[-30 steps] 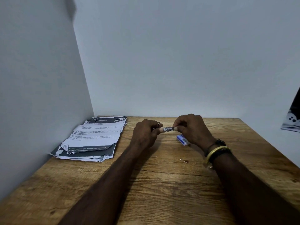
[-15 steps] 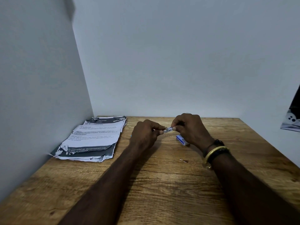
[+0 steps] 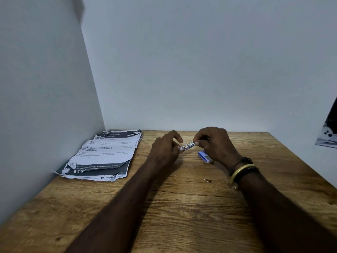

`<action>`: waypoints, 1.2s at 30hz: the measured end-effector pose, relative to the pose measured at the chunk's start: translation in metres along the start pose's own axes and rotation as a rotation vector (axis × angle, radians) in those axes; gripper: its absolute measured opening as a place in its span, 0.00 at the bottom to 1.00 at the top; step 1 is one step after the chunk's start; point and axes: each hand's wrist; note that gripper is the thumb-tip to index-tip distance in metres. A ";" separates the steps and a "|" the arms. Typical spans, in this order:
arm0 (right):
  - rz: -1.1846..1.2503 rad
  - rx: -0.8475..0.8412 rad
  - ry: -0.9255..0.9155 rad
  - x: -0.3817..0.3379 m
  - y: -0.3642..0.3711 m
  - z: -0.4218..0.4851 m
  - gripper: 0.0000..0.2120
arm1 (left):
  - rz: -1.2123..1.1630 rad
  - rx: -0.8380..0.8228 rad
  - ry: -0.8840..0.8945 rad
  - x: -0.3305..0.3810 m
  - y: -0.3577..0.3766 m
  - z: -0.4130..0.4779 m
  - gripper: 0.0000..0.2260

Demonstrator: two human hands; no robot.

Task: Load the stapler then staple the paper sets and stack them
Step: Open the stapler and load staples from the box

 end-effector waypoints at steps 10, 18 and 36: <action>0.069 -0.038 0.007 0.001 0.008 -0.004 0.13 | -0.473 -0.314 -0.407 0.000 -0.005 0.006 0.09; 0.157 -0.281 0.001 -0.006 0.010 -0.008 0.28 | -0.819 -0.348 -0.593 0.003 -0.005 0.000 0.13; 0.754 -0.056 0.305 -0.011 0.005 0.002 0.28 | -0.949 -0.355 -0.528 0.024 -0.007 -0.009 0.09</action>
Point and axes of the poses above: each hand's wrist, its own z-axis towards the middle knuckle, its own y-axis out of the palm, x = y × z, and after that the axes turned 8 degrees about -y, right-handed
